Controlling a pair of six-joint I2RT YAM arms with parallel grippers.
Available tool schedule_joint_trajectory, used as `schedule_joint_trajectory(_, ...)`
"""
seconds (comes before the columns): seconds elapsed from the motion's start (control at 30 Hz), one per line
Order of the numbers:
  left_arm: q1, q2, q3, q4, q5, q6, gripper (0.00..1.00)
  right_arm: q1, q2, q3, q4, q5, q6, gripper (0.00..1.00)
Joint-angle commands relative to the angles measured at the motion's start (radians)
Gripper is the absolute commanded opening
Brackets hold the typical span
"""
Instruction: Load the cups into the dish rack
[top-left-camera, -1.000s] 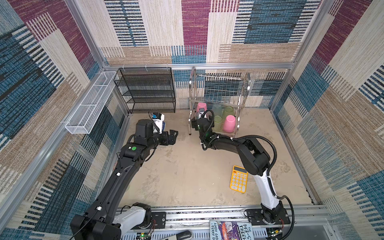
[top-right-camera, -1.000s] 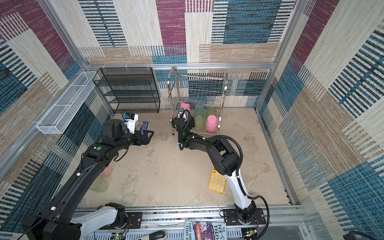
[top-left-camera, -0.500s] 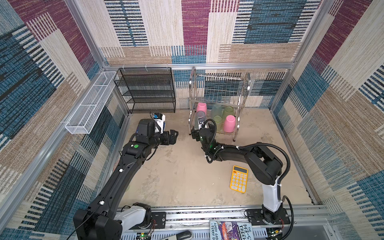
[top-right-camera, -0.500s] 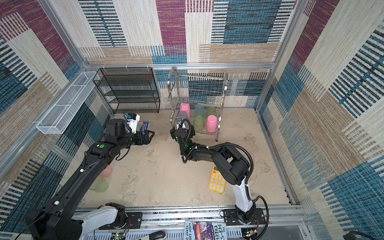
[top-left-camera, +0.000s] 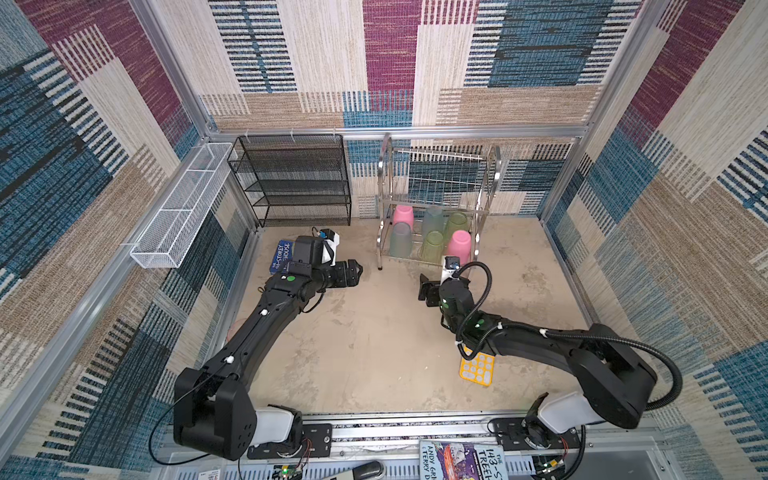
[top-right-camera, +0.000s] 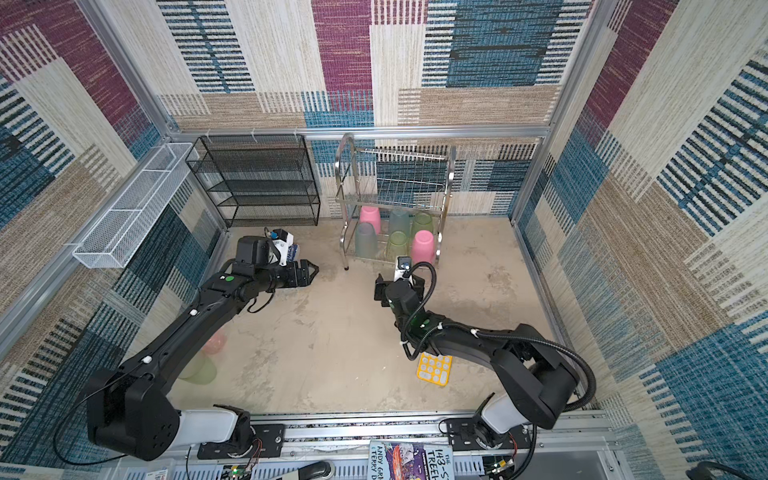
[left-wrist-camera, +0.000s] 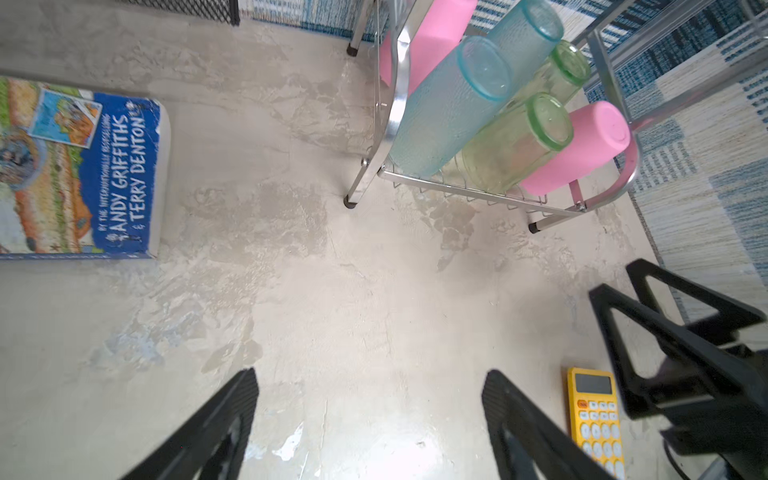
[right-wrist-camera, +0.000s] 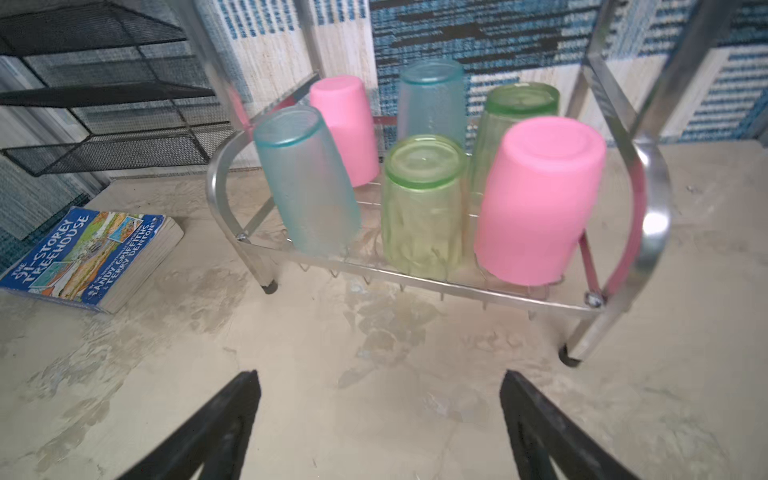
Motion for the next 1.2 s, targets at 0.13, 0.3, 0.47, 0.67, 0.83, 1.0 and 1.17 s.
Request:
schedule_joint_trajectory(0.13, 0.001, 0.155, 0.067, 0.108, 0.065, -0.126, 0.84, -0.161, -0.204, -0.142, -0.090, -0.152, 0.231, 0.89)
schedule_joint_trajectory(0.3, 0.000, 0.256, 0.100, 0.227, 0.068, -0.143, 0.84, -0.307, -0.289, -0.203, -0.033, -0.316, 0.237, 0.86)
schedule_joint_trajectory(0.47, 0.002, 0.366, 0.174, 0.297, 0.080, -0.096, 0.83, -0.427, -0.299, -0.187, 0.008, -0.484, 0.172, 0.85)
schedule_joint_trajectory(0.67, 0.001, 0.490, 0.311, 0.287, 0.074, -0.031, 0.81, -0.487, -0.247, -0.124, 0.025, -0.572, 0.095, 0.80)
schedule_joint_trajectory(0.83, 0.000, 0.563, 0.390, 0.288, 0.075, 0.016, 0.77, -0.491, -0.179, -0.058, 0.006, -0.619, 0.047, 0.77)
schedule_joint_trajectory(1.0, -0.014, 0.605, 0.427, 0.289, 0.049, 0.063, 0.73, -0.491, -0.112, -0.002, -0.015, -0.629, 0.018, 0.73)
schedule_joint_trajectory(1.17, -0.034, 0.616, 0.424, 0.308, 0.024, 0.091, 0.69, -0.491, -0.069, 0.037, -0.019, -0.598, -0.001, 0.68)
